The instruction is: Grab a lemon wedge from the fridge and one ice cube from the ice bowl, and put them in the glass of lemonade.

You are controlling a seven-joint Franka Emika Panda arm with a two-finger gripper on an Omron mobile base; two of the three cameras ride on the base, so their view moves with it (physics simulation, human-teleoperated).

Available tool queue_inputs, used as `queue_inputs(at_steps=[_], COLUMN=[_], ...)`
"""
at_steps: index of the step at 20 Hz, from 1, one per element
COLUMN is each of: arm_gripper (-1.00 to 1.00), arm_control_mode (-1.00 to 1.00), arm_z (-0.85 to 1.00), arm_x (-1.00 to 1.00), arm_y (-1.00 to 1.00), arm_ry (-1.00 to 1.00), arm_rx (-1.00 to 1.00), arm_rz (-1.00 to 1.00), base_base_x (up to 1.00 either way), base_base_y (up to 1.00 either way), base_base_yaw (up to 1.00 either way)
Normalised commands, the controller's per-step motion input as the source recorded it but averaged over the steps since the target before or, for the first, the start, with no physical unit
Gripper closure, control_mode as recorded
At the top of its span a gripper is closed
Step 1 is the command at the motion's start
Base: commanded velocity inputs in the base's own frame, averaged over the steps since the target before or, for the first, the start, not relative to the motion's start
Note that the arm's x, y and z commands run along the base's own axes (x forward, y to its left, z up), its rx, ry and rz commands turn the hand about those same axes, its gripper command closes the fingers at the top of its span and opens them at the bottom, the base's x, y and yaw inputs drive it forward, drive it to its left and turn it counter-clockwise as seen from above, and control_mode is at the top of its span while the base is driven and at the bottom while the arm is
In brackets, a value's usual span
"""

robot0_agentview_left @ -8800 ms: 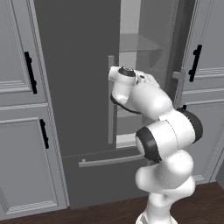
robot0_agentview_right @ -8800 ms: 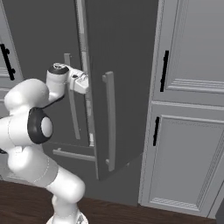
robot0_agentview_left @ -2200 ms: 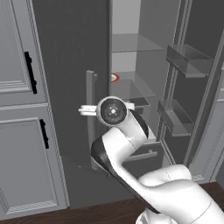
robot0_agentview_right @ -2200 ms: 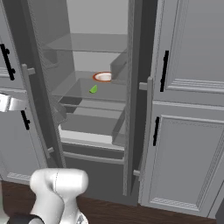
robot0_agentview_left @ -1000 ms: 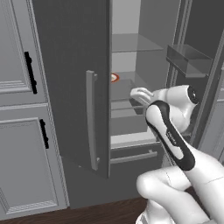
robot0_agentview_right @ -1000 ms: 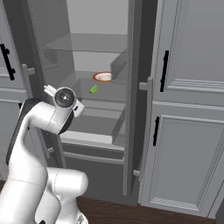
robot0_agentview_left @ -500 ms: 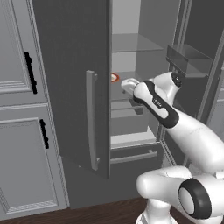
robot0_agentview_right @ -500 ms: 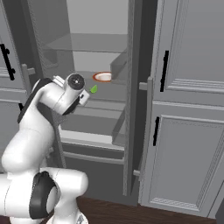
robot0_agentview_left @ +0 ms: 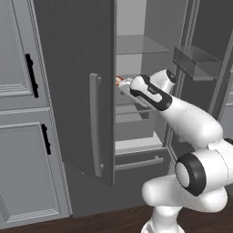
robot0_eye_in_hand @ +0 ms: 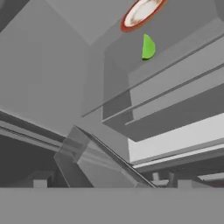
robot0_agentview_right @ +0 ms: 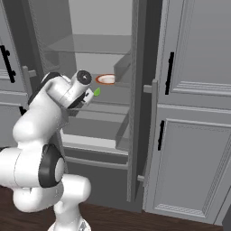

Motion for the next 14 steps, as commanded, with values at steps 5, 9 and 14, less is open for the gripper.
queue_inputs(at_steps=[5, 9, 14], arm_gripper=[-1.0, -1.0, -1.0], arm_control_mode=[-1.0, -1.0, -1.0], arm_z=[-0.02, -0.04, -0.01], arm_x=[0.22, 0.16, -0.16], arm_y=[0.52, 0.51, 0.96], arm_ry=[0.27, 0.19, 0.1], arm_rx=[0.09, 0.07, 0.01], arm_rz=[0.25, 0.28, 0.32], base_base_x=[0.0, 0.0, 0.0], base_base_y=[0.0, 0.0, 0.0], base_base_yaw=[0.0, 0.0, 0.0])
